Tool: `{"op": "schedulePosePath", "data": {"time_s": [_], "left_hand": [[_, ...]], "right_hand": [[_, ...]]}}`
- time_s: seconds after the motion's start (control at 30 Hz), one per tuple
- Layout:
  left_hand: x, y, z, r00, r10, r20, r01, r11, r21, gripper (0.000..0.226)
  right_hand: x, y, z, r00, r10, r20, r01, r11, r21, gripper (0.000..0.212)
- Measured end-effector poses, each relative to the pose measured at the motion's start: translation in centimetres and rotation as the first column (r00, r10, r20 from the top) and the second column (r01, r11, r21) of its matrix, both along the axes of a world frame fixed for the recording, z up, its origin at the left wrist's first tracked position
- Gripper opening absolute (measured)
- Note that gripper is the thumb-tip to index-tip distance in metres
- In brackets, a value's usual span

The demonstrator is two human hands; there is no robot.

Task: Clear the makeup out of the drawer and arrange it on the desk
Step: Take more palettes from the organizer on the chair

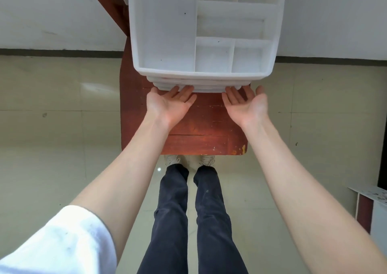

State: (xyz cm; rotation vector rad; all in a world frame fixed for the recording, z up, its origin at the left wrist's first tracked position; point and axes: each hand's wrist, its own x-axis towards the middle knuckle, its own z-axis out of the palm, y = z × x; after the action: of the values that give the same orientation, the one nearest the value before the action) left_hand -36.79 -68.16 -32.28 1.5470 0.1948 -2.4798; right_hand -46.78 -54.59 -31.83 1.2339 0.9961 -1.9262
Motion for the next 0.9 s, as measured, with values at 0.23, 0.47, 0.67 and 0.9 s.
{"op": "schedulePosePath", "data": {"time_s": [0.23, 0.47, 0.67, 0.9], "left_hand": [[-0.5, 1.2, -0.4, 1.0, -0.026, 0.015, 0.026, 1.0, -0.014, 0.057], [-0.6, 1.9, -0.4, 1.0, -0.03, 0.011, 0.03, 0.998, -0.05, 0.059], [-0.4, 2.6, -0.9, 0.999, -0.033, 0.001, 0.033, 0.997, -0.069, 0.075], [0.0, 3.0, -1.0, 0.996, -0.067, 0.053, 0.071, 0.996, -0.063, 0.082]], "right_hand": [[-0.4, 0.4, 1.1, 0.967, 0.243, -0.072, -0.225, 0.954, 0.199, 0.045], [-0.9, 1.7, 1.5, 0.837, 0.535, -0.116, -0.454, 0.797, 0.399, 0.058], [-0.9, 2.2, 1.3, 0.792, 0.593, -0.143, -0.488, 0.756, 0.435, 0.062], [-0.7, 2.5, 1.6, 0.721, 0.676, -0.151, -0.531, 0.679, 0.507, 0.057]]}}
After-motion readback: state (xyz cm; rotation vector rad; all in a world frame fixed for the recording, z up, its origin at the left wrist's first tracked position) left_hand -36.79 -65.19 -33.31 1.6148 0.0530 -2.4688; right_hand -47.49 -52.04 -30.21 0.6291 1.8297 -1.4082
